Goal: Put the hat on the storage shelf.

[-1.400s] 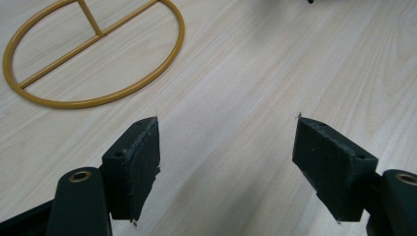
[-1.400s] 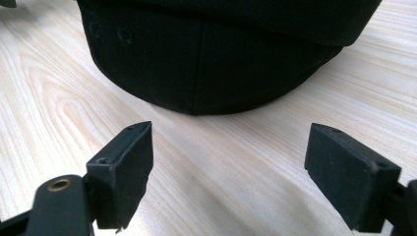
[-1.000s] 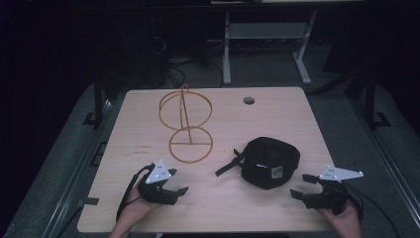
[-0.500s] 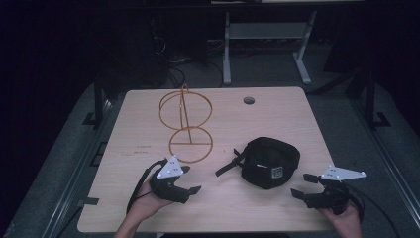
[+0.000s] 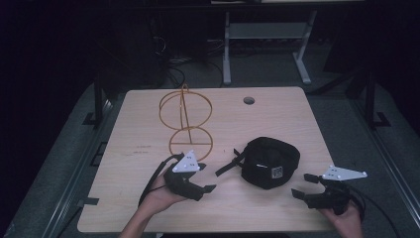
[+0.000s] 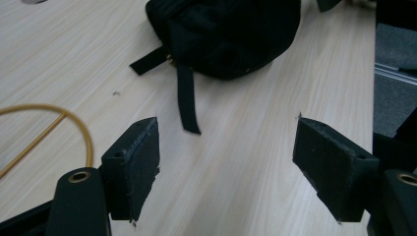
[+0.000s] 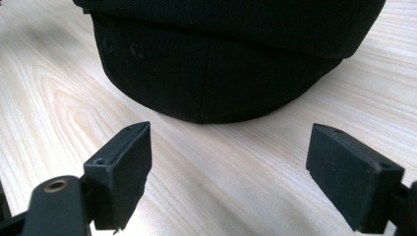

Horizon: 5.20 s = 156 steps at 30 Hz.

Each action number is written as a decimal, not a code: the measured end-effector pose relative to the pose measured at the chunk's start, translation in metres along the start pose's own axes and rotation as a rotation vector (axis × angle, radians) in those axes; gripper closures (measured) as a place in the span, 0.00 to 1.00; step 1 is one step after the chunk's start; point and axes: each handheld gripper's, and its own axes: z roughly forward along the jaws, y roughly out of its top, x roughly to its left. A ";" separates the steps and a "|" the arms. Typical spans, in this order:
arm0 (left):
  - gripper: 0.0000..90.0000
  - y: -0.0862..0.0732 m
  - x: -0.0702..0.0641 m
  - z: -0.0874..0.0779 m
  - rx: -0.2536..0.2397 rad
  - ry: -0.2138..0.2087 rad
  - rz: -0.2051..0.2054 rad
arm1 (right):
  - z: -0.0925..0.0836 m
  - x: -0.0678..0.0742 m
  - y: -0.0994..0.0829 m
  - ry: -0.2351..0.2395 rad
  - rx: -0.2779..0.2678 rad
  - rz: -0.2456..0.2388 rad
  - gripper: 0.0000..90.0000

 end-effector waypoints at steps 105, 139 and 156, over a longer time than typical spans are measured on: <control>0.90 0.178 0.005 0.069 -0.088 -0.317 0.092 | 0.001 0.029 0.053 0.009 -0.244 -0.085 0.28; 0.72 0.173 0.005 0.043 -0.027 -0.191 0.153 | -0.013 0.029 0.065 0.070 -0.288 -0.119 0.97; 0.59 0.147 0.010 0.006 -0.035 -0.115 0.162 | -0.024 0.024 0.082 0.099 -0.278 -0.094 0.97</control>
